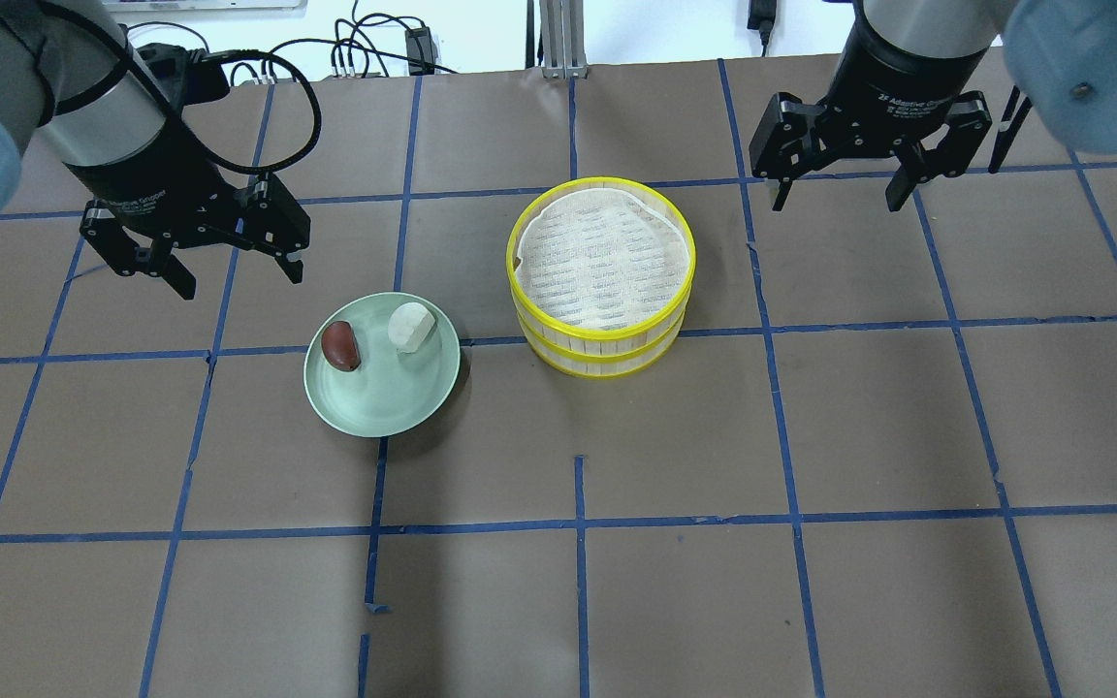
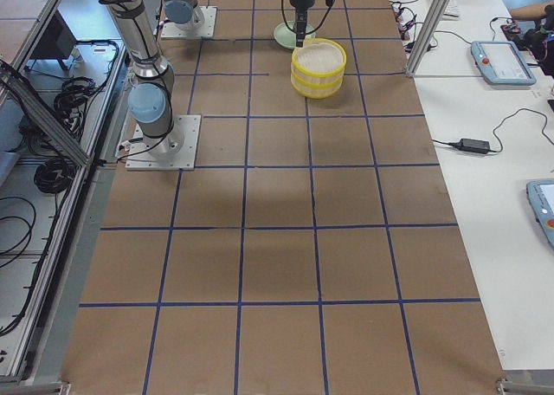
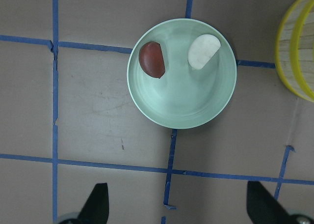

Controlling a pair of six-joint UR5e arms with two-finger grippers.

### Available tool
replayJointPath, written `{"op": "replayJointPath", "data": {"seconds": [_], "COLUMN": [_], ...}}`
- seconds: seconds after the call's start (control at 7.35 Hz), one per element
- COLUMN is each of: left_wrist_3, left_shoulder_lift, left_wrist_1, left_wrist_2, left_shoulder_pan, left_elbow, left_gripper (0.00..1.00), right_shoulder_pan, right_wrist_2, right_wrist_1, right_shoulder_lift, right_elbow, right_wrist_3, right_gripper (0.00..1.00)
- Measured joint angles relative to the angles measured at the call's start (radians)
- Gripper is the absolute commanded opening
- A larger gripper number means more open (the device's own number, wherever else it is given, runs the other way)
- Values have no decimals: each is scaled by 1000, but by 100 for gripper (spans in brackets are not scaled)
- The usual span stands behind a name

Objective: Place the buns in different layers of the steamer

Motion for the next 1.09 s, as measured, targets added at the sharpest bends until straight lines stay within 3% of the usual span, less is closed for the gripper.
{"op": "replayJointPath", "data": {"seconds": [0.68, 1.09], "left_wrist_3": [-1, -15], "left_shoulder_lift": [2, -124], "left_wrist_1": [1, 125], "left_wrist_2": [-3, -8], "left_shoulder_pan": [-13, -38], "left_elbow": [4, 3], "left_gripper": [100, 100], "right_shoulder_pan": [1, 1], "right_wrist_2": [-9, -4], "right_wrist_1": [5, 31], "right_shoulder_lift": [-6, -23], "right_elbow": [6, 34], "right_wrist_3": [-19, -29], "right_gripper": [100, 100]}}
